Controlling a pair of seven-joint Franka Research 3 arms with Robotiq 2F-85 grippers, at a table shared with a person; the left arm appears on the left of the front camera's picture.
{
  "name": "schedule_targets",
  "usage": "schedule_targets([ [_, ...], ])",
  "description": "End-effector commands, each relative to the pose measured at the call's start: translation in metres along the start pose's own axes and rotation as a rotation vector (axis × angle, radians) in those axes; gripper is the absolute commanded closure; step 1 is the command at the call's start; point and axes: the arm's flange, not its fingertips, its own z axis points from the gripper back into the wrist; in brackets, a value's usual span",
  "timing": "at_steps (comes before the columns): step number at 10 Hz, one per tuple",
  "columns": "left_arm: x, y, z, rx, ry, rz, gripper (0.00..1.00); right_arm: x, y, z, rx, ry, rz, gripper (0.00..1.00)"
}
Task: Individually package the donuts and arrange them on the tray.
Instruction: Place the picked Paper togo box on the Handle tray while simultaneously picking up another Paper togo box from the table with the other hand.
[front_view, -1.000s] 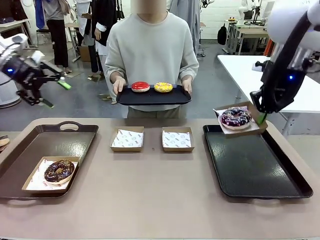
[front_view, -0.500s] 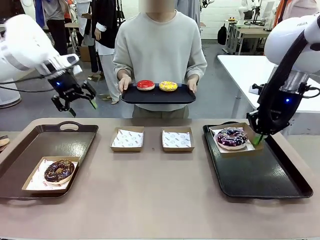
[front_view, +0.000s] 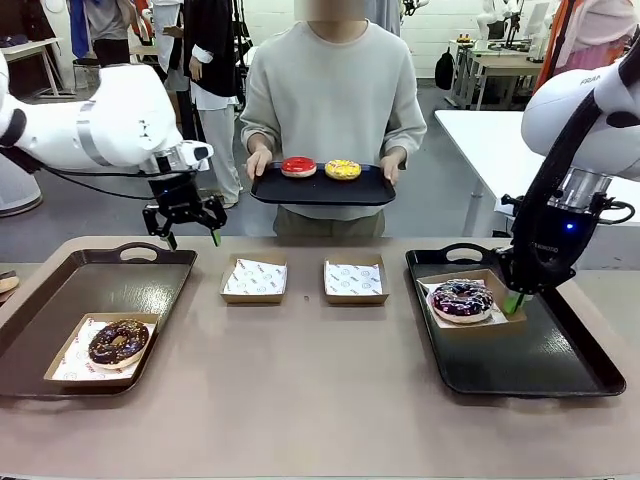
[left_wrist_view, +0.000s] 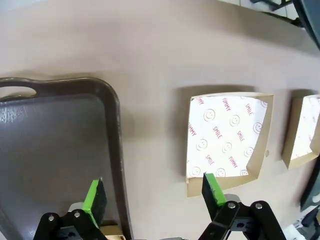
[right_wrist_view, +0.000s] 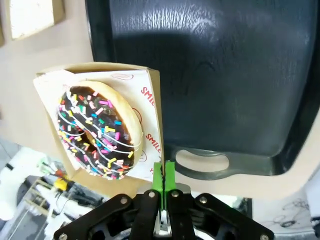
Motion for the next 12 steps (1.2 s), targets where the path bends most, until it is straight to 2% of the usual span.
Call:
schedule_targets([
  [1, 0.003, -0.021, -0.009, 0.072, -0.019, -0.016, 0.0, -0.001, 0.003, 0.005, 0.0, -0.012, 0.007, 0.99],
  [5, -0.013, -0.063, -0.035, 0.098, -0.021, -0.073, 0.0, -0.001, 0.003, 0.005, 0.0, -0.012, 0.007, 0.99],
  [6, -0.018, -0.065, -0.034, 0.1, -0.038, -0.08, 0.0, -0.001, 0.003, 0.005, 0.0, -0.012, 0.007, 0.99],
  [7, -0.015, -0.057, -0.034, 0.071, 0.01, -0.085, 0.0, -0.001, 0.003, 0.005, 0.0, -0.012, 0.007, 0.99],
  [12, -0.015, -0.057, -0.034, 0.071, 0.01, -0.085, 0.0, -0.001, 0.003, 0.005, 0.0, -0.012, 0.007, 0.99],
])
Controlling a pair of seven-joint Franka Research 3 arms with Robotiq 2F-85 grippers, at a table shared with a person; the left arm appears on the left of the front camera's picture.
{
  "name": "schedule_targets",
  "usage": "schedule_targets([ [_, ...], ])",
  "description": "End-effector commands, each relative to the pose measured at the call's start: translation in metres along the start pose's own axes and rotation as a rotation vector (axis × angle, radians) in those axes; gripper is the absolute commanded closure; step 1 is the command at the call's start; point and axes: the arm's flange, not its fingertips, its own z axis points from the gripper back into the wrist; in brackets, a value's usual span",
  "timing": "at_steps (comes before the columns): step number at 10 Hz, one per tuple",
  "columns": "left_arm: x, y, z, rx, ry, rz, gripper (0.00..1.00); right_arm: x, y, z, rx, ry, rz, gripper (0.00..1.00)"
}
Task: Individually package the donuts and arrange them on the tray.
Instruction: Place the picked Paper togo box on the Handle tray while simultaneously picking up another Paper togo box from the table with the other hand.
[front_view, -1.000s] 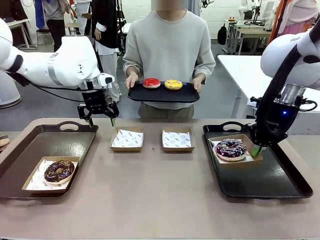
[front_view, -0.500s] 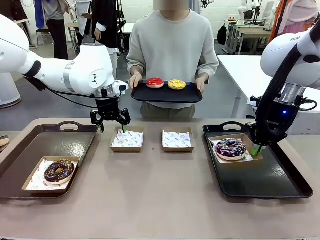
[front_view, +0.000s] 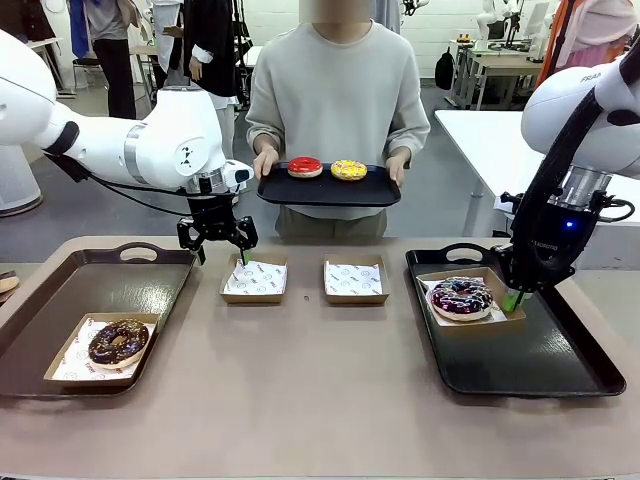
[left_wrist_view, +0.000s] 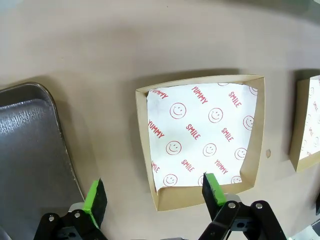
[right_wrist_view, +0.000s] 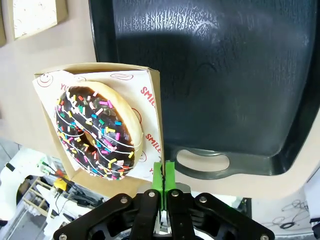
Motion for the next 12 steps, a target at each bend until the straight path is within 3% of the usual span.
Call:
schedule_targets([
  [1, 0.0, 0.0, 0.0, 0.0, 0.0, 0.0, 0.0, 0.0, 0.0, 0.0, 0.0, 0.0, 0.0, 0.99],
  [3, -0.016, 0.011, 0.009, 0.01, -0.088, 0.009, 0.0, -0.009, 0.008, -0.005, -0.101, -0.098, -0.018, 0.99],
  [5, -0.012, 0.014, 0.004, 0.011, -0.07, 0.02, 0.0, -0.031, 0.001, -0.011, -0.161, -0.181, -0.062, 0.99],
  [12, 0.005, -0.012, -0.021, 0.064, -0.021, 0.017, 0.0, -0.037, -0.019, -0.047, -0.116, -0.081, -0.073, 0.99],
])
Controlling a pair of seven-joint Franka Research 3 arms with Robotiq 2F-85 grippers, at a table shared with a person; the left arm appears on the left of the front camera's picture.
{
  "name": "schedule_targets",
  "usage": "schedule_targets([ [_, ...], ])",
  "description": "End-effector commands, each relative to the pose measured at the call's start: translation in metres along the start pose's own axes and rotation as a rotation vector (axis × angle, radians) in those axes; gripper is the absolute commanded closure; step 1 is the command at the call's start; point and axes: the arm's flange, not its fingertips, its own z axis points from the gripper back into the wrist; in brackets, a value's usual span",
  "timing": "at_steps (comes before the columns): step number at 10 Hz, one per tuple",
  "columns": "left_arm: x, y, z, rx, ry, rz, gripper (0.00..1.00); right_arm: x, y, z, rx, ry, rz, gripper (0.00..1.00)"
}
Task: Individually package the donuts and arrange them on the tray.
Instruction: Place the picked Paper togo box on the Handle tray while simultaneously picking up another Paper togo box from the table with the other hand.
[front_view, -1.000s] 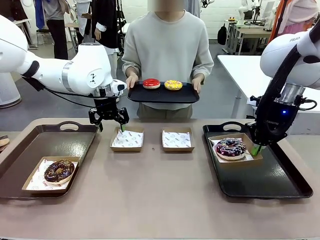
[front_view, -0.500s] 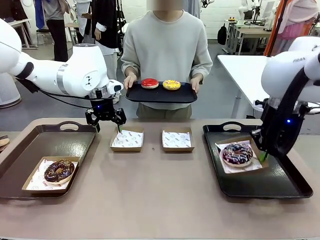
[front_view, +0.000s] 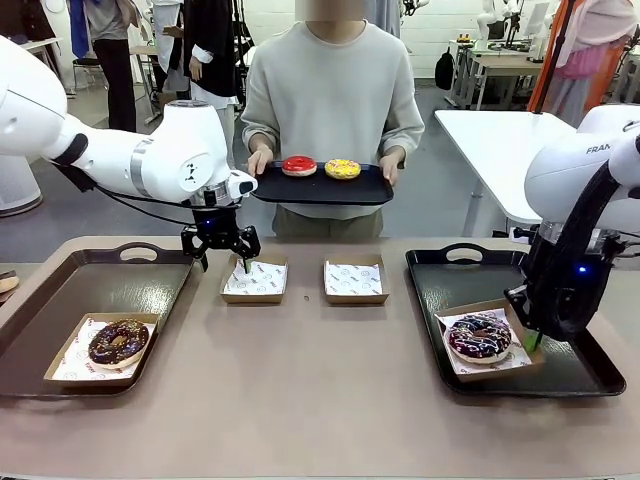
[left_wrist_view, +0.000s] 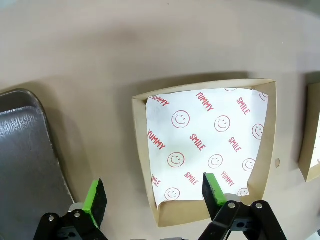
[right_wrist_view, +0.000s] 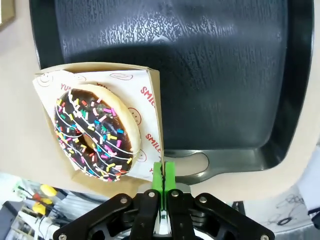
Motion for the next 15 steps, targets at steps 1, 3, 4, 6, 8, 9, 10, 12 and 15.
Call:
schedule_targets([
  [1, 0.005, -0.008, -0.001, 0.042, 0.004, 0.021, 0.0, 0.007, -0.002, -0.002, 0.022, -0.002, -0.004, 0.99],
  [3, 0.006, -0.009, -0.008, 0.045, 0.022, 0.018, 0.0, 0.014, -0.003, -0.005, 0.023, -0.01, -0.016, 0.99],
  [4, 0.006, -0.009, -0.011, 0.047, 0.03, 0.017, 0.0, 0.018, -0.003, -0.009, 0.033, -0.007, -0.021, 0.99],
  [6, 0.007, -0.009, -0.014, 0.053, 0.031, 0.023, 0.0, 0.023, -0.004, -0.012, 0.044, 0.0, -0.028, 0.99],
  [8, 0.009, -0.005, -0.017, 0.052, 0.033, 0.049, 0.0, 0.026, -0.005, -0.013, 0.053, 0.006, -0.027, 0.99],
  [9, 0.01, -0.005, -0.019, 0.052, 0.034, 0.054, 0.0, 0.027, -0.006, -0.014, 0.056, 0.013, -0.023, 0.99],
  [10, 0.011, -0.004, -0.019, 0.046, 0.03, 0.065, 0.51, 0.028, -0.007, -0.014, 0.062, 0.027, -0.018, 0.56],
  [12, 0.013, -0.003, -0.018, 0.042, 0.051, 0.08, 1.0, 0.028, -0.008, -0.014, 0.08, 0.036, -0.021, 0.0],
  [15, 0.013, -0.002, -0.018, 0.034, 0.06, 0.093, 0.85, 0.027, -0.009, -0.013, 0.095, 0.038, -0.026, 0.13],
])
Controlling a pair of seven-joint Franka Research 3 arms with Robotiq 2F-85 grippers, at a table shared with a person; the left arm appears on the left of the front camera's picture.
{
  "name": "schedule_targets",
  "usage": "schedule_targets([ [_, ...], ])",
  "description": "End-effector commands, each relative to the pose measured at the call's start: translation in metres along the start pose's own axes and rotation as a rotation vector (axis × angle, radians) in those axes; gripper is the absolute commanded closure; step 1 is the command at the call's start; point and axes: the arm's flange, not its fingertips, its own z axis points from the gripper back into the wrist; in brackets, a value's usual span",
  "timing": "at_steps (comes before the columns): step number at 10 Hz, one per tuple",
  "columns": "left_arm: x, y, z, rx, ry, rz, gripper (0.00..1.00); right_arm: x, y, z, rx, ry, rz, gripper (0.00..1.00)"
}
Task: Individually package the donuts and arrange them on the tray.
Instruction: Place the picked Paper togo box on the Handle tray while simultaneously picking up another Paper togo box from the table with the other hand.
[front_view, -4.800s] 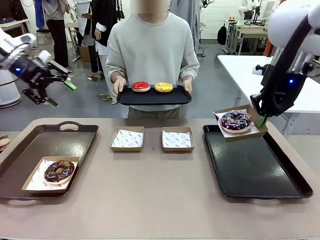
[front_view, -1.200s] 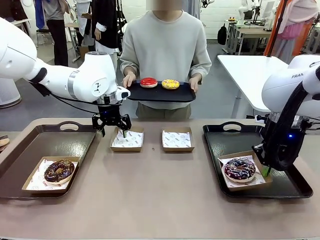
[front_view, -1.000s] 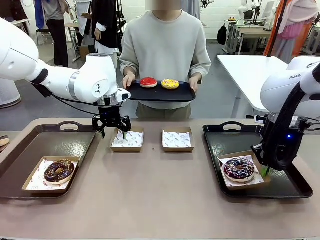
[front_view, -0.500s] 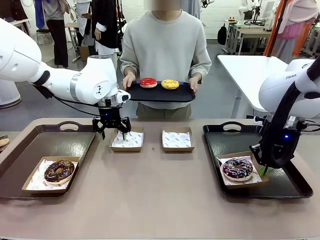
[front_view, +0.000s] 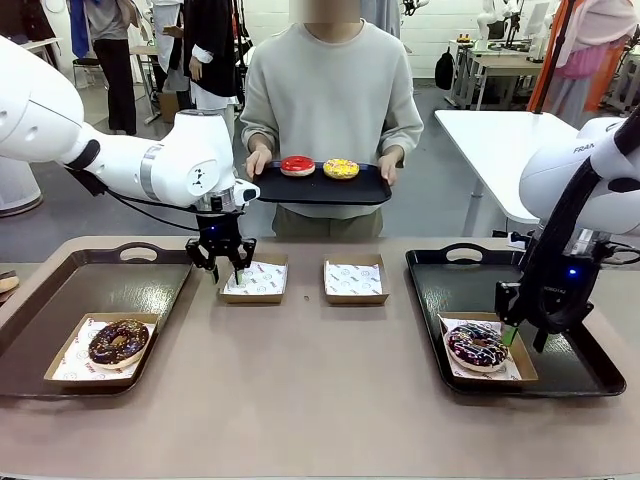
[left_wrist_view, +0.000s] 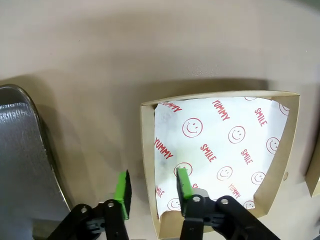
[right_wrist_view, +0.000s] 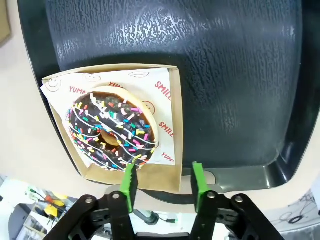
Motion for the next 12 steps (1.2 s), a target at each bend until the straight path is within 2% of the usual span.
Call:
schedule_targets([
  [1, 0.004, -0.002, 0.003, 0.006, 0.004, 0.037, 0.93, 0.002, -0.002, 0.002, 0.034, 0.011, 0.01, 0.03],
  [2, 0.004, -0.001, 0.005, 0.0, 0.002, 0.04, 1.0, 0.002, -0.002, 0.002, 0.039, 0.013, 0.012, 0.0],
  [7, 0.005, 0.003, 0.011, 0.004, 0.003, 0.058, 1.0, -0.004, -0.008, 0.01, 0.078, 0.01, 0.011, 0.0],
  [8, 0.003, 0.002, 0.016, 0.0, 0.013, 0.038, 1.0, -0.011, -0.012, 0.02, 0.156, 0.048, 0.059, 0.0],
  [9, -0.001, 0.0, 0.031, -0.022, 0.004, 0.025, 1.0, -0.024, -0.024, 0.041, 0.353, 0.133, 0.167, 0.0],
  [11, -0.008, -0.006, 0.076, -0.035, -0.046, 0.039, 1.0, -0.049, -0.075, 0.088, 0.646, 0.137, 0.269, 0.0],
  [12, -0.011, -0.011, 0.099, -0.043, -0.079, 0.03, 1.0, -0.057, -0.105, 0.105, 0.774, 0.112, 0.268, 0.0],
])
